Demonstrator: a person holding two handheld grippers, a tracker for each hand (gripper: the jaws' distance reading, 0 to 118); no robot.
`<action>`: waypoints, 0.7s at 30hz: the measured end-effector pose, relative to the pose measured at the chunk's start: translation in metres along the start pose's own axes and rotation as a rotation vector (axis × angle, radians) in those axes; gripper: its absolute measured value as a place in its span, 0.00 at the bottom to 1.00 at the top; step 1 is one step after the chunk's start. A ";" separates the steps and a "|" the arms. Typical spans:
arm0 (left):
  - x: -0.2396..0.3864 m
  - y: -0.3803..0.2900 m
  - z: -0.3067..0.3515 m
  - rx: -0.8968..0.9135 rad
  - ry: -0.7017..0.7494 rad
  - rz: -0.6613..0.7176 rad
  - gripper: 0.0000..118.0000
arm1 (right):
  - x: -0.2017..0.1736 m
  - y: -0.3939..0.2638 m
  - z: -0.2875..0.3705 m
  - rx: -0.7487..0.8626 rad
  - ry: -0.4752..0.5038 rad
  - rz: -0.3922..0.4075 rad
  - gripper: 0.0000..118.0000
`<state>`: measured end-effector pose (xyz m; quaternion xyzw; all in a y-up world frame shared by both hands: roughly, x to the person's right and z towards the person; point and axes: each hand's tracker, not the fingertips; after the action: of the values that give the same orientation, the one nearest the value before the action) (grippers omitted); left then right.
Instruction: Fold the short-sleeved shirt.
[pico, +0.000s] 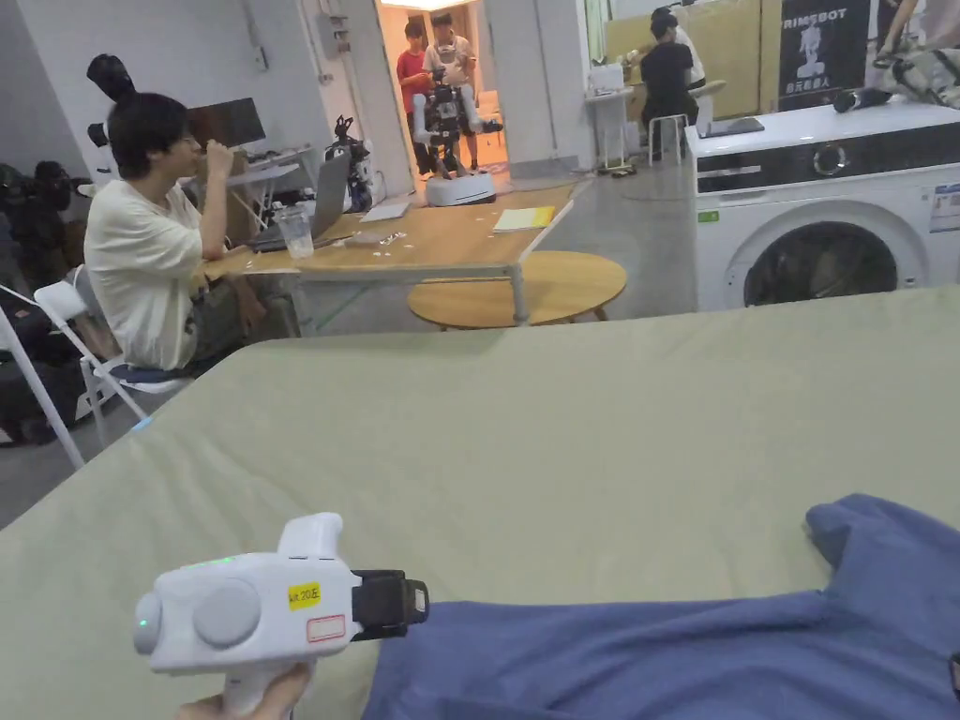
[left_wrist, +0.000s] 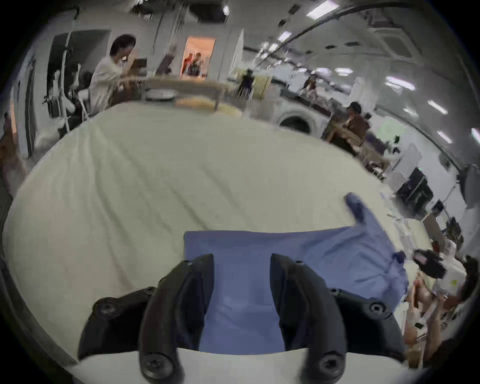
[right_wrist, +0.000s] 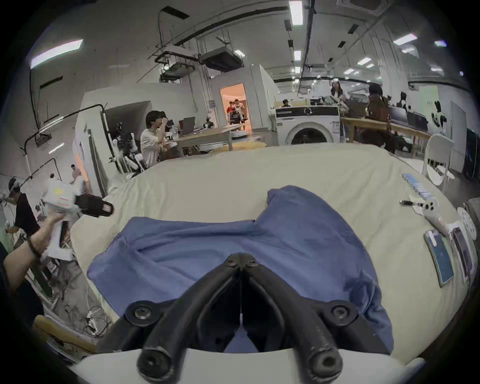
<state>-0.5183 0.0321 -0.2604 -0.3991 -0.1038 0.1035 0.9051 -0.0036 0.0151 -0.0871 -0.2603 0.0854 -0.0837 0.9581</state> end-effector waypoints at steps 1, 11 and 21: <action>-0.001 0.005 -0.018 -0.032 0.054 -0.009 0.36 | 0.005 -0.001 -0.001 -0.012 -0.002 -0.013 0.00; -0.003 0.016 -0.126 -0.213 0.163 -0.094 0.02 | 0.067 0.010 0.003 -0.100 -0.152 0.003 0.00; 0.008 0.022 -0.130 -0.258 0.162 -0.057 0.00 | 0.163 0.091 -0.146 -0.526 -0.295 -0.026 0.41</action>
<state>-0.4781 -0.0426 -0.3618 -0.5160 -0.0543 0.0313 0.8543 0.1353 -0.0116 -0.2779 -0.5099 -0.0393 -0.0323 0.8587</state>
